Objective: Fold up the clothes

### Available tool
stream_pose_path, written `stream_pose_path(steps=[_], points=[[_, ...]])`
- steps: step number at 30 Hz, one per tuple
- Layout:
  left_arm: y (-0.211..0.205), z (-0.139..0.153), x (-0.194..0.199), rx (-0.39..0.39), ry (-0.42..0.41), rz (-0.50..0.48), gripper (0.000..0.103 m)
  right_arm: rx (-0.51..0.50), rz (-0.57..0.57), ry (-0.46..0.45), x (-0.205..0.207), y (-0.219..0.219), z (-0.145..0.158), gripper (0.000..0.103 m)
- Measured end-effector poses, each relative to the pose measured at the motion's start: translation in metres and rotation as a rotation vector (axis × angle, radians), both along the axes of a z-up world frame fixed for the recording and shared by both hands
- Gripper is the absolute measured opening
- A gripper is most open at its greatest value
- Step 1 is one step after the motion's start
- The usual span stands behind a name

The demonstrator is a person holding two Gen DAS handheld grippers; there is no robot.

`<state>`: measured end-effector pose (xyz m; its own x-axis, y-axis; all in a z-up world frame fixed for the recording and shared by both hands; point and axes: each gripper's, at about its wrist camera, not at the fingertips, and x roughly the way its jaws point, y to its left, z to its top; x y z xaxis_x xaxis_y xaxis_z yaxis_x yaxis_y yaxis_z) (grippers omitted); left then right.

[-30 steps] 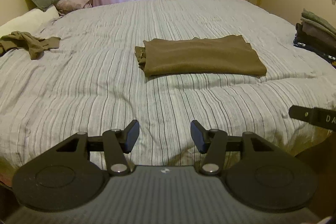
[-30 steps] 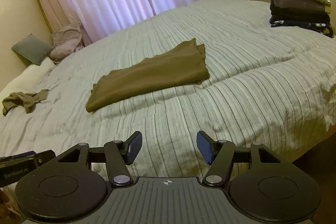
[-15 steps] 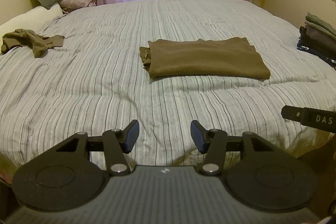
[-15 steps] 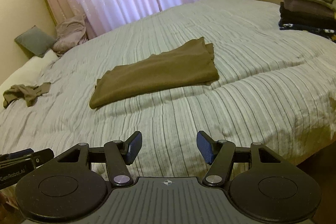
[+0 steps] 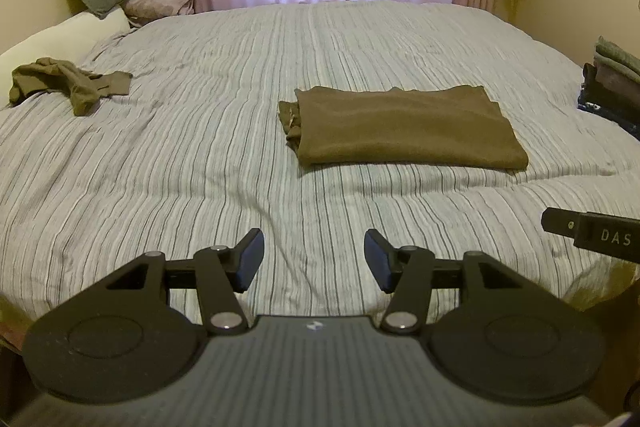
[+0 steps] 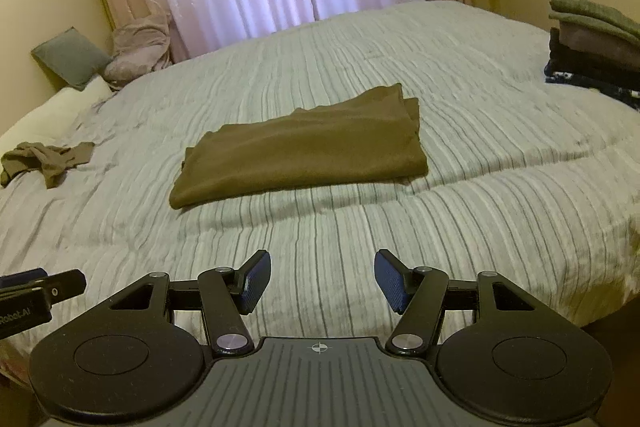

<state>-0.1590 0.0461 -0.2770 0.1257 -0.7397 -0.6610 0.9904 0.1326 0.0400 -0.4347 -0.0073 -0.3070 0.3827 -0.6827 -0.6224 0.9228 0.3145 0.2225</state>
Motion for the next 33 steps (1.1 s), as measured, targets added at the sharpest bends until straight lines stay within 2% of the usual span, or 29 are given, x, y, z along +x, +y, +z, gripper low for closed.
stream_pose_path(steps=[6,9,12,14,17,20,27,29,33], points=[[-0.030,-0.003,-0.006,0.013,0.002,-0.044,0.052,0.017,-0.014,-0.011,-0.007,-0.026,-0.006,0.061],[-0.047,-0.009,-0.004,0.011,0.031,-0.071,0.052,0.052,-0.040,-0.071,-0.020,-0.045,-0.017,0.061],[-0.068,-0.018,0.002,-0.001,0.091,-0.103,0.047,0.100,-0.079,-0.208,-0.041,-0.069,-0.031,0.061],[-0.083,-0.022,0.008,-0.009,0.122,-0.122,0.042,0.133,-0.100,-0.336,-0.056,-0.087,-0.043,0.061],[-0.109,-0.030,0.014,-0.013,0.134,-0.140,0.038,0.167,-0.122,-0.505,-0.075,-0.117,-0.058,0.061],[-0.137,-0.038,0.021,-0.021,0.140,-0.154,0.030,0.171,-0.172,-0.593,-0.090,-0.146,-0.068,0.061],[-0.210,-0.068,0.038,-0.040,0.165,-0.191,0.030,0.130,-0.218,-0.630,-0.112,-0.219,-0.083,0.061],[-0.229,-0.084,0.043,-0.010,0.182,-0.192,0.030,0.142,-0.208,-0.643,-0.114,-0.240,-0.089,0.061],[-0.252,-0.113,0.056,0.072,0.245,-0.185,0.029,0.230,-0.183,-0.652,-0.111,-0.286,-0.110,0.061]])
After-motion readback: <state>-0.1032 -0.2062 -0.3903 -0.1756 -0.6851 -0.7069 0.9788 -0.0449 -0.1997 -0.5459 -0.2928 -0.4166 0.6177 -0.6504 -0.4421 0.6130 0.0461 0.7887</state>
